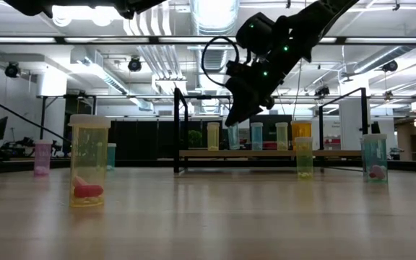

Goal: Pick and place medicine bottles onto shelf by color
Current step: Put the green pill bottle on the shelf

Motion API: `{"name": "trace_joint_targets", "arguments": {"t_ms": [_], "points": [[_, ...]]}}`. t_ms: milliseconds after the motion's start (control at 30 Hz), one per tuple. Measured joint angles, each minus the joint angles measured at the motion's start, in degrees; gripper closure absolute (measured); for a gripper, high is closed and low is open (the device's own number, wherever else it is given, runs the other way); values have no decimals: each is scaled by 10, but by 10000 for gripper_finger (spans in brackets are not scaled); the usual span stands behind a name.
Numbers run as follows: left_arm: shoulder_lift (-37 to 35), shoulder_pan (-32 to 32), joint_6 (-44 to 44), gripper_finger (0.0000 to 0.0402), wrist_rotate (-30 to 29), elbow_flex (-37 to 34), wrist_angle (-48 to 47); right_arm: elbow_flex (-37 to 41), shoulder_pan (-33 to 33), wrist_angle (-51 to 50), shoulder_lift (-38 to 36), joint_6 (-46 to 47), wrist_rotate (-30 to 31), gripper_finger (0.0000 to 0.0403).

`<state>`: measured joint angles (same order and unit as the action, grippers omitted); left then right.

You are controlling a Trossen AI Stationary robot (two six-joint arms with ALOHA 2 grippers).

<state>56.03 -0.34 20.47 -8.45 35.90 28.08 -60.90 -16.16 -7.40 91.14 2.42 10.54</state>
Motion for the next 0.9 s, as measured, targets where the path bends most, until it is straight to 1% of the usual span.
{"name": "trace_joint_targets", "arguments": {"t_ms": [333, 700, 900], "points": [[0, 0, 0, 210, 0, 0, 3, 0, 0, 0, 1, 1, 0, 289], [0, 0, 0, 210, 0, 0, 5, 0, 0, 0, 1, 5, 0, 223], [0, 0, -1, 210, 0, 0, 5, -20, 0, -21, 1, 0, 0, 214]]}}
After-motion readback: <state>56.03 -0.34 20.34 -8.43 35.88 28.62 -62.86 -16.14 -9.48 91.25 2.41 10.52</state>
